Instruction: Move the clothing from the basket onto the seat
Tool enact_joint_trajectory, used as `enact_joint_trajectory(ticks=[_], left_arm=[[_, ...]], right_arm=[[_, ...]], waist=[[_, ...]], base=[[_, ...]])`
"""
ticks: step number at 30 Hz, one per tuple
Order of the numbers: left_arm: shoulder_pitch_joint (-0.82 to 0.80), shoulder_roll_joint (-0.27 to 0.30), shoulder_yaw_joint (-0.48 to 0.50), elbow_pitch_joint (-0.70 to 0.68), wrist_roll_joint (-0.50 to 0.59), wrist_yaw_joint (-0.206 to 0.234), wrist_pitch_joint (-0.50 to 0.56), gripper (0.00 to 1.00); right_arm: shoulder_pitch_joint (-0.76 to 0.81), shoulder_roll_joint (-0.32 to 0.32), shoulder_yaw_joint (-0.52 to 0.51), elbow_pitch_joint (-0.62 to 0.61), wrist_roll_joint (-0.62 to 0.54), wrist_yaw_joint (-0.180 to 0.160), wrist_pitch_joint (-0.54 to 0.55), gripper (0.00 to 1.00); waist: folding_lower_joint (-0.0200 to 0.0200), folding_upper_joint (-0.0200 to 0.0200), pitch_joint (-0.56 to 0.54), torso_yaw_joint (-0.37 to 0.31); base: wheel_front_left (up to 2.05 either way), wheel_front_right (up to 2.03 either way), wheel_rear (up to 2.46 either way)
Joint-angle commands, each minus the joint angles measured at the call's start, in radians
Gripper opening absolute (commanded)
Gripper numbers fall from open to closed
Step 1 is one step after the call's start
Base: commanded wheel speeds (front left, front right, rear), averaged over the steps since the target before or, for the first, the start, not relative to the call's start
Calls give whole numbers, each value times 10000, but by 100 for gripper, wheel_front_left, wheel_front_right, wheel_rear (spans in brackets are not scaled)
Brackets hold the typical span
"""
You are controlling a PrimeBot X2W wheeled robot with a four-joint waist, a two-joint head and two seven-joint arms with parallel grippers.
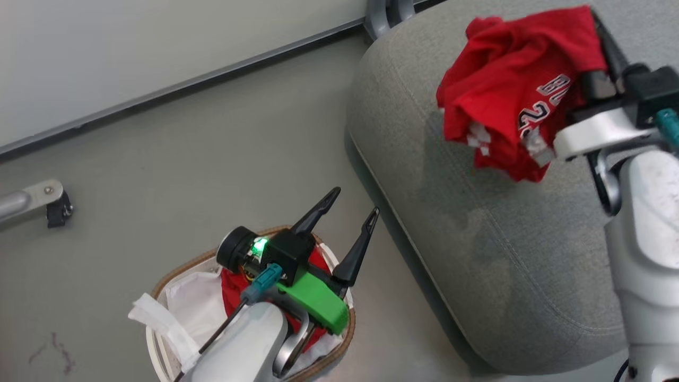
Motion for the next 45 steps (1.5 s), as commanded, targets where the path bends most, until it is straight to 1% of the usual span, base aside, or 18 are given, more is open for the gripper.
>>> enact_joint_trajectory(ticks=[1, 3, 10, 14, 16, 22, 26, 29, 30, 33, 34, 35, 40, 45], left_arm=[[-275, 171, 47, -92, 165, -25, -9, 100], [-443, 287, 71, -208, 252, -25, -9, 100], [-1094, 526, 97, -532, 524, -25, -9, 100], [-1242, 489, 189, -679, 672, -25, -9, 100], [-1293, 463, 267, -774, 776, -25, -9, 100], [-1302, 393, 441, -906, 953, -25, -9, 100], [-1324, 449, 478, -841, 1041, -25, -9, 100], [-1271, 478, 521, -807, 1069, -26, -9, 100], [-1252, 484, 494, -786, 1074, -26, -9, 100], [-1168, 529, 478, -706, 1056, -26, -9, 100], [-1141, 527, 476, -677, 1039, -26, -9, 100], [-1124, 523, 473, -645, 1017, -26, -9, 100], [-1114, 550, 464, -485, 907, -26, -9, 100], [-874, 448, 690, -400, 758, -26, -9, 100]], right_arm=[[-515, -202, -149, 82, 57, -14, -25, 0], [-1253, -368, -350, 170, 102, -14, -25, 0], [-3812, -1548, -1366, 935, 176, -14, -23, 0], [-4467, -2120, -2093, 1385, -40, -14, -23, 0], [-4393, -2323, -2580, 1687, -261, -14, -23, 0], [-3085, -2378, -3338, 2278, -318, -14, -23, 0], [-2291, -2173, -3712, 2572, -438, -14, -23, 0], [-1782, -1920, -3918, 2413, -511, -14, -23, 1], [-1681, -1852, -3927, 2391, -515, -14, -23, 13], [-1199, -1543, -3925, 2158, -530, -14, -23, 29], [-1068, -1480, -3923, 2086, -523, -14, -23, 47], [-904, -1395, -3902, 1986, -513, -14, -23, 99], [-164, -1100, -3717, 1593, -509, -14, -23, 100], [758, -822, -3674, 1201, -480, -14, -23, 100]], waist=[[0, -1, 1048, 522], [0, -1, 1534, 683], [0, -1, 3339, 1358], [0, -1, 4026, 1651], [0, -1, 4374, 1792], [0, -1, 4716, 1815], [0, -1, 4709, 1679], [0, -1, 4618, 1514], [0, -1, 4594, 1482], [0, -1, 4442, 1361], [0, -1, 4388, 1331], [0, -1, 4331, 1302], [0, -1, 3915, 1237], [0, -1, 3154, 1317]], base=[[0, 0, 0], [0, 0, 0], [0, 0, 0], [0, 0, 0], [0, 0, 0], [0, 0, 0], [0, 0, 0], [0, 0, 0], [0, 0, 0], [0, 0, 0], [0, 0, 0], [0, 0, 0], [0, 0, 0], [0, 0, 0]])
